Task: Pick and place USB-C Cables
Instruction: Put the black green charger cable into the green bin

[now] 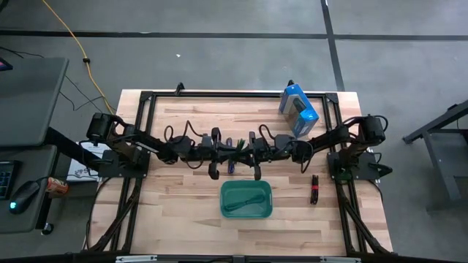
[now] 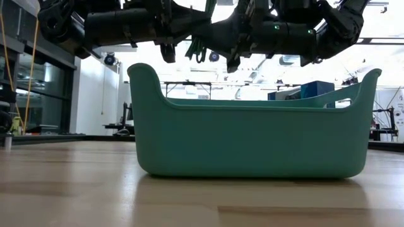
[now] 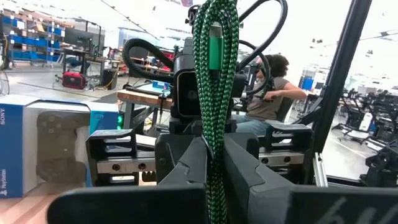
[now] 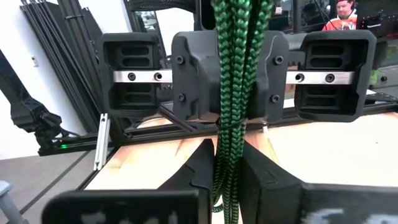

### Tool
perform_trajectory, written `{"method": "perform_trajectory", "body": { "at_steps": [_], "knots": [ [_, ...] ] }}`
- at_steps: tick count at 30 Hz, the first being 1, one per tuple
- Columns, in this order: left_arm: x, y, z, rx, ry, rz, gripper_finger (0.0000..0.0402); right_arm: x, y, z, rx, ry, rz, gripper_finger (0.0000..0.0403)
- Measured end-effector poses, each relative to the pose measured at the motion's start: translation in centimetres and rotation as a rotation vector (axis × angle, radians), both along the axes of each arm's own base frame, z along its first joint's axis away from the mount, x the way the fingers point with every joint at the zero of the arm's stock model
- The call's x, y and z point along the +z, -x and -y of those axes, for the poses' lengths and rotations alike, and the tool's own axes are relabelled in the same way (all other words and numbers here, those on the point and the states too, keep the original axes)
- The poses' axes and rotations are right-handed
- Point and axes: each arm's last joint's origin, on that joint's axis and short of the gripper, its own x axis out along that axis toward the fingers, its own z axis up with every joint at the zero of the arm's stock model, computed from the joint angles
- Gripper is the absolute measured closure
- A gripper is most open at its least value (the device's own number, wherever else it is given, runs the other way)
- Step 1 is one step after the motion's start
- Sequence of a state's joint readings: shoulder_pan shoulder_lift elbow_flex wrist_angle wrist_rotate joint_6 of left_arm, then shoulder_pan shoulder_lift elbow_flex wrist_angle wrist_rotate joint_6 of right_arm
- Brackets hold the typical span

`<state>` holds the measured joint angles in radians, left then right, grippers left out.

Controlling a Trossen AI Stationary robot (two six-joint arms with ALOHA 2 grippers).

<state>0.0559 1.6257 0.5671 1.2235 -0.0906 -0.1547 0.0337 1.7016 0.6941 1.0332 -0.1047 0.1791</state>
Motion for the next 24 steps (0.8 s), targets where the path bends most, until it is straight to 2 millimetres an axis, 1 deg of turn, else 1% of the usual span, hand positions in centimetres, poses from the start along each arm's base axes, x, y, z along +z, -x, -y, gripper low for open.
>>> {"method": "perform_trajectory", "body": {
  "at_steps": [4,7,11,14,19,24],
  "knots": [
    [0.0,0.0,0.0,0.000,0.000,-0.002,0.0383,0.0,0.0,0.0,0.000,0.001,-0.002,0.0385],
    [0.0,0.0,0.0,0.002,-0.010,-0.004,0.0362,0.0,0.0,0.0,0.000,0.001,-0.003,0.0385],
    [0.0,0.0,0.0,0.001,-0.020,-0.008,0.0321,-0.1,0.0,0.0,0.003,0.000,-0.013,0.0385],
    [0.2,0.4,0.0,-0.010,-0.028,-0.019,0.0284,-0.1,0.0,0.0,0.009,0.000,-0.013,0.0385],
    [1.1,1.6,-0.2,-0.002,-0.043,-0.072,0.0232,0.3,0.6,0.0,0.008,0.006,-0.075,0.0385],
    [2.7,3.8,-0.2,0.007,-0.095,-0.206,0.0207,1.7,2.0,0.1,-0.045,0.064,-0.162,0.0385]
  ]
}}
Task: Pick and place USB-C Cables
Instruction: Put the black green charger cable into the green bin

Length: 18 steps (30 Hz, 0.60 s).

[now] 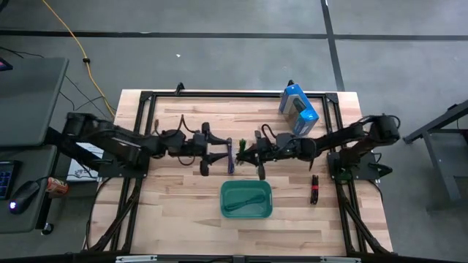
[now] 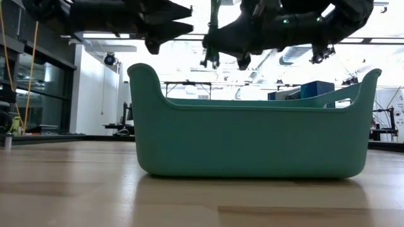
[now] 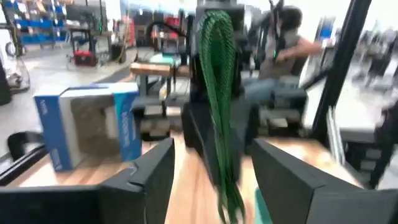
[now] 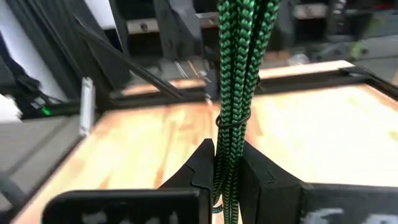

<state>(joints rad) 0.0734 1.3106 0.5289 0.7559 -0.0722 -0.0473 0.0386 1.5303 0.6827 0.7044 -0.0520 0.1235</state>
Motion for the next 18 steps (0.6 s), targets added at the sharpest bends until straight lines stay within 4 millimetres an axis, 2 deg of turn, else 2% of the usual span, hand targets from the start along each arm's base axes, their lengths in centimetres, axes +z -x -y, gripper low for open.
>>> {"method": "perform_trajectory", "body": {
  "at_steps": [3,6,12,15,18],
  "knots": [
    [1.1,1.7,-0.1,0.006,-0.019,-0.072,0.0205,0.4,1.8,0.2,-0.052,0.042,-0.033,0.0385],
    [1.8,3.6,-0.2,0.020,-0.025,-0.092,0.0204,0.0,4.4,0.5,-0.112,0.046,-0.040,0.0385],
    [1.6,8.2,-0.6,0.076,-0.053,0.018,0.0204,-0.7,9.4,0.8,-0.178,-0.001,0.052,0.0385],
    [1.2,10.0,-0.7,0.101,-0.045,0.066,0.0204,-0.7,10.8,0.9,-0.177,-0.018,0.117,0.0385],
    [0.7,10.9,-0.6,0.104,-0.027,0.092,0.0204,-0.5,11.3,0.9,-0.176,0.000,0.150,0.0385]
  ]
}}
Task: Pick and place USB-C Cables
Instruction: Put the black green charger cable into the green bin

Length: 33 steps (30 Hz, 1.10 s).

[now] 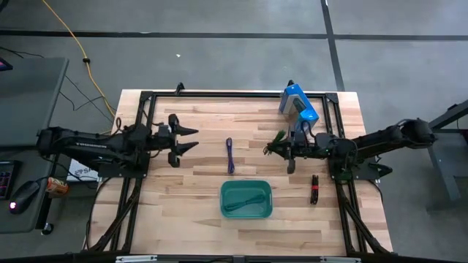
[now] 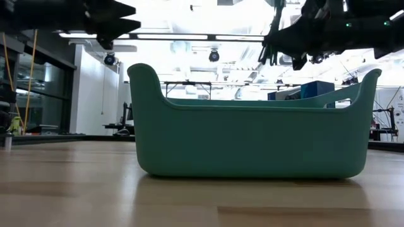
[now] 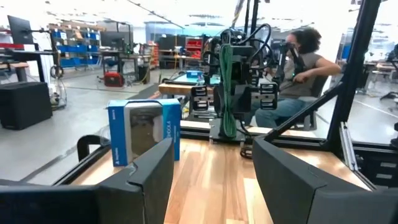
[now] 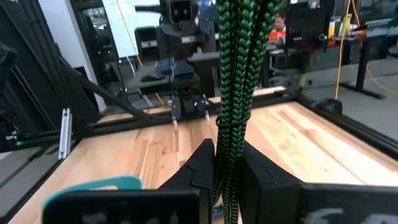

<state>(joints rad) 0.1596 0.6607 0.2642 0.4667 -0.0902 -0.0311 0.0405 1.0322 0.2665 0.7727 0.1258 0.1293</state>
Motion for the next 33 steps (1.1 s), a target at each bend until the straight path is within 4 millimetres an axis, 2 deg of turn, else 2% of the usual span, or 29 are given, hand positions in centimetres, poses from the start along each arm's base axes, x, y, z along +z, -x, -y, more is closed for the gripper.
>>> {"method": "perform_trajectory", "body": {
  "at_steps": [33],
  "knots": [
    [-0.02,0.29,0.13,-0.025,-0.030,0.007,0.0204,0.21,-0.38,-0.04,0.010,0.007,-0.020,0.0386]
  ]
}}
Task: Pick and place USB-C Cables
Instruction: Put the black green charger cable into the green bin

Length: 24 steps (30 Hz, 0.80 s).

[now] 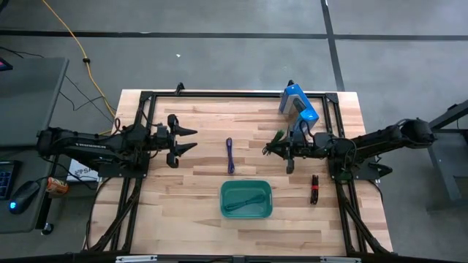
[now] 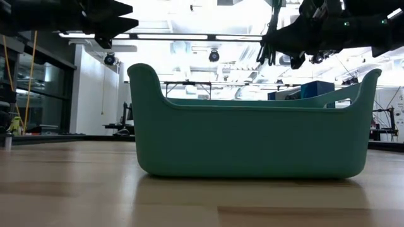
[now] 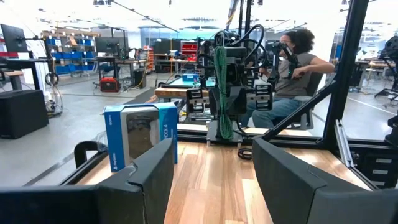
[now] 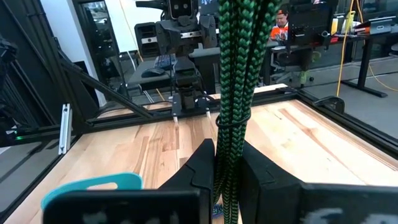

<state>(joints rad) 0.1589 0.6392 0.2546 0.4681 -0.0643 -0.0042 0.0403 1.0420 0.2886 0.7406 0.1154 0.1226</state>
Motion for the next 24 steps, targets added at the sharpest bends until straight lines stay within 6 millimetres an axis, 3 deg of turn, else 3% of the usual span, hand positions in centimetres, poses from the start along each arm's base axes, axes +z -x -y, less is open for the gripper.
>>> {"method": "perform_trajectory", "body": {
  "at_steps": [7,14,20,24],
  "knots": [
    [0.0,0.0,0.0,0.000,0.000,0.000,0.0204,0.0,0.0,-0.1,0.036,-0.001,-0.004,0.0386],
    [0.0,0.0,0.0,0.000,-0.001,0.000,0.0204,0.0,0.0,-0.8,0.202,-0.032,-0.005,0.0386],
    [0.0,0.0,0.0,0.000,-0.001,0.001,0.0204,0.6,-0.1,-3.0,0.273,-0.030,0.003,0.0386],
    [0.0,0.0,0.0,0.002,-0.016,-0.001,0.0204,2.5,-1.9,-5.6,0.349,0.016,-0.047,0.0386]
  ]
}}
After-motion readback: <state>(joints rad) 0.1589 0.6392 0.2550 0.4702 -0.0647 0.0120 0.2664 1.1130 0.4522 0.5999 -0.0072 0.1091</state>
